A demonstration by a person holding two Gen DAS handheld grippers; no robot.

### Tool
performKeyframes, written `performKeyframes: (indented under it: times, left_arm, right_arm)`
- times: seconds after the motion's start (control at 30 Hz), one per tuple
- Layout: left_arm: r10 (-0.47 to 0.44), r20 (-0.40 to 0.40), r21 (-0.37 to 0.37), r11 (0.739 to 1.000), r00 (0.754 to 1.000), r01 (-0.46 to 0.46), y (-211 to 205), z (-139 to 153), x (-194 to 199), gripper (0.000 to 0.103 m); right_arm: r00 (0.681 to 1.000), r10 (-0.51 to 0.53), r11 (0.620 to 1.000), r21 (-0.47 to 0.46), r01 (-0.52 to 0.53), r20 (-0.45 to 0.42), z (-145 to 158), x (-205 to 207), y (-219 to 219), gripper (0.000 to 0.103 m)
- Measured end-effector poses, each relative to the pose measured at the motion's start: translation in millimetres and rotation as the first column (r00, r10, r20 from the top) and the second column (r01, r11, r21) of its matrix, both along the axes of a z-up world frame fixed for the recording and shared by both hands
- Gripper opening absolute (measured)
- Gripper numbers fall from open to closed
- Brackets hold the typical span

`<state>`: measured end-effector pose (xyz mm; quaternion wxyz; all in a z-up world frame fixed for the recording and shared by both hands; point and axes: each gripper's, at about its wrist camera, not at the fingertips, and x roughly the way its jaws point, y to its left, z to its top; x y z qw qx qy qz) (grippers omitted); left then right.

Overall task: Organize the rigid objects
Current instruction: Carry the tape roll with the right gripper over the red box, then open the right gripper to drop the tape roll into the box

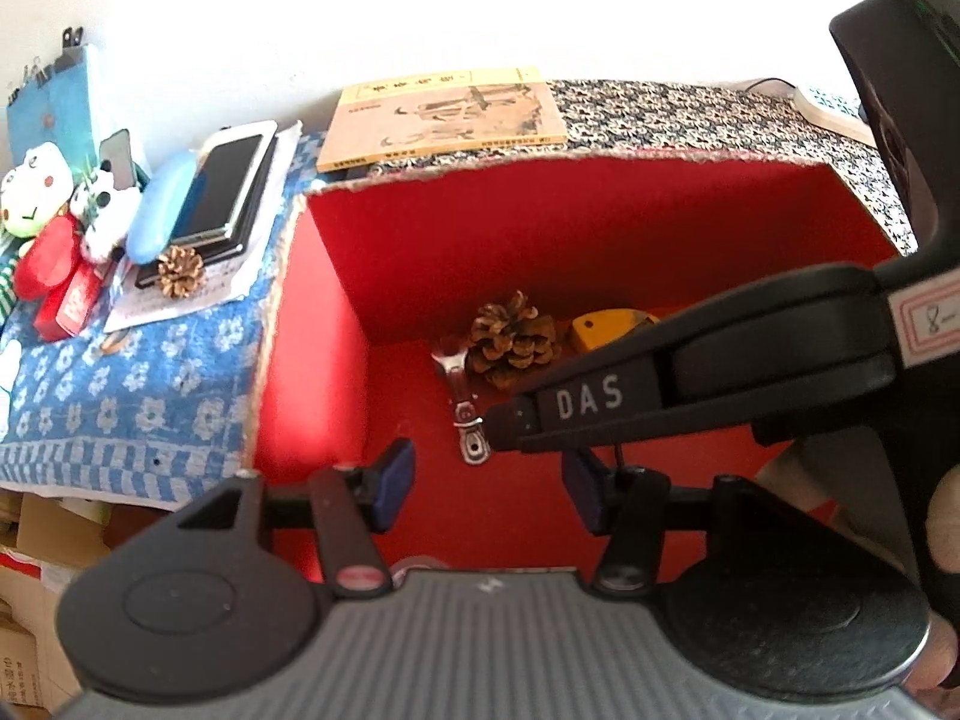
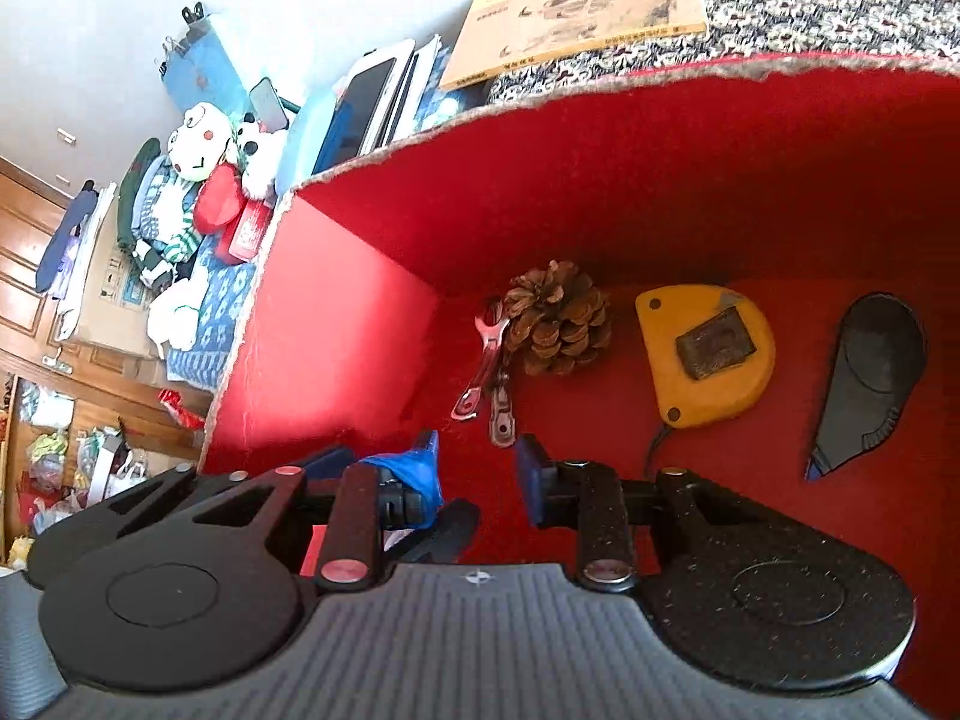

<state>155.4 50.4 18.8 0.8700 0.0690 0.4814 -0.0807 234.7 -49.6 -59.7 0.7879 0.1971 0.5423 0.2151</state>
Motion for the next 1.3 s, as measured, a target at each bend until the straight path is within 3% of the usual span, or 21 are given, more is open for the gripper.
performKeyframes:
  times: [0.23,0.6,1.03,1.3]
  left_arm:
    - [0.039,0.029,0.008,0.999,0.999,-0.039,3.4,8.0,-5.4,0.061]
    - [0.094,0.077,0.004,0.996,0.993,-0.094,4.7,33.0,-18.4,0.065]
    - [0.149,0.148,0.004,0.988,0.978,-0.151,-7.3,66.0,-58.6,0.068]
    - [0.161,0.145,0.016,0.986,0.976,-0.165,-26.0,67.4,-84.3,0.069]
  right_arm:
    - [0.997,-0.058,0.997,-0.042,0.060,0.050,7.3,-9.3,-10.4,0.013]
    - [0.976,-0.200,0.980,0.010,0.200,0.084,32.8,-36.5,-52.8,0.012]
    - [0.951,-0.162,0.986,0.008,0.166,0.263,74.2,-92.4,-67.7,0.012]
    - [0.945,-0.161,0.986,0.002,0.167,0.284,74.9,-123.1,-83.2,0.013]
